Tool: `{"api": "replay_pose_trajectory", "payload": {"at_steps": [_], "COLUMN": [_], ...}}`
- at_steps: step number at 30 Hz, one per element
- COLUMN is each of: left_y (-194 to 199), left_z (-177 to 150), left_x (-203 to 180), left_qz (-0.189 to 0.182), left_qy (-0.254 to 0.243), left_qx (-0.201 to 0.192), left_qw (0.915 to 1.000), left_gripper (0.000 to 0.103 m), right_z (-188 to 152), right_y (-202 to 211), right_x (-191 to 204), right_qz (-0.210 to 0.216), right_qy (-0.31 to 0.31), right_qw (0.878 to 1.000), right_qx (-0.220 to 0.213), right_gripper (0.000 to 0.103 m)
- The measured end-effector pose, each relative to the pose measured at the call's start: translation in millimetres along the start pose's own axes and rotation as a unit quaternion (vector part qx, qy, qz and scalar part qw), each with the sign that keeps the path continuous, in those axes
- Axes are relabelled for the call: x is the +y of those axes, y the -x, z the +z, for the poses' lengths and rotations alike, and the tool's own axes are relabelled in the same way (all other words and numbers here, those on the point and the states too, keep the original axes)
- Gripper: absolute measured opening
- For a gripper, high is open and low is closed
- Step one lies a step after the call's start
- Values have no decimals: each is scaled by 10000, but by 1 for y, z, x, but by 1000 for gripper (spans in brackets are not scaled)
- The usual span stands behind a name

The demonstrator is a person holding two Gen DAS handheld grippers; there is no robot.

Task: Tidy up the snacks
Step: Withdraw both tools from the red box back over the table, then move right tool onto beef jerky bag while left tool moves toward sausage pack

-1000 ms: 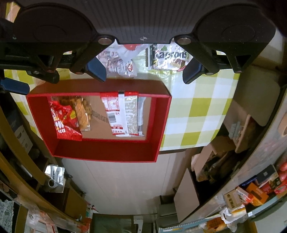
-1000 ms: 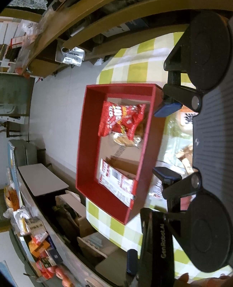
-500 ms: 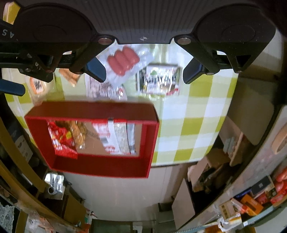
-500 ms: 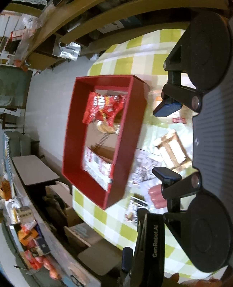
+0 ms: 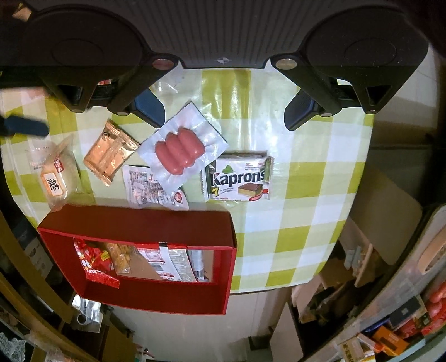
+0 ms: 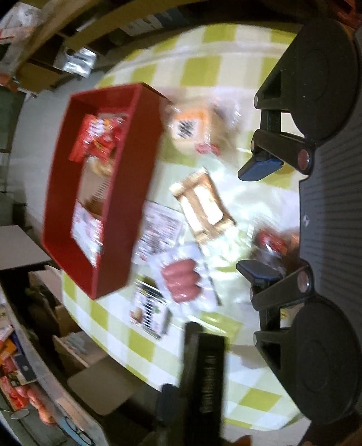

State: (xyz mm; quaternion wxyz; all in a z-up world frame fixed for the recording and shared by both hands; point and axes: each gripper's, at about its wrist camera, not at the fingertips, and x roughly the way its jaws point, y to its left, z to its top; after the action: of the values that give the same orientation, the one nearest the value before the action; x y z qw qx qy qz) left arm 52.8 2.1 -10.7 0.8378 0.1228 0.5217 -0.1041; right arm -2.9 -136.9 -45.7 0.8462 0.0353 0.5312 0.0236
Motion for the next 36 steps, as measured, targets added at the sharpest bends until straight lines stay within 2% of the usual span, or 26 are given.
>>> {"api": "replay_pose_trajectory", "payload": {"at_steps": [4,8,12,17,22,27,31,33,36], "left_y": [3,6,11,13,13,17,20,21,21], "left_z": [0,0,0,2,6,8,10,10,11], "left_x": [7,11,17,34,42,43,44,45,47], "left_qz": [-58,-142,-234,-369,-534,-667,-783,-821,-826], "left_qy": [101,157,195,400,531,510,496,503,543], "left_qx": [-29,-55,-112,-143,-108,-153,-201,-216,-225], "left_qw": [9999,9998,9995,9984,9971,9963,9955,9951,9949], "left_gripper": [95,96,96,97,97,97,98,98,98], "right_z": [-13,-18,-15,-13,-26,-51,-61,-57,-44], "right_y": [-10,-23,-17,-27,-35,-33,-24,-15,-10], "right_x": [14,25,37,23,25,51,71,75,69], "right_qz": [20,253,247,54,134,549,1390,1188,514], "right_qy": [41,-126,380,424,432,852,1106,1309,1291], "right_qw": [9998,9986,9985,9983,9964,9901,9770,9796,9886], "right_qx": [204,441,315,398,711,976,1177,958,571], "right_gripper": [70,72,74,74,74,75,75,75,75]}}
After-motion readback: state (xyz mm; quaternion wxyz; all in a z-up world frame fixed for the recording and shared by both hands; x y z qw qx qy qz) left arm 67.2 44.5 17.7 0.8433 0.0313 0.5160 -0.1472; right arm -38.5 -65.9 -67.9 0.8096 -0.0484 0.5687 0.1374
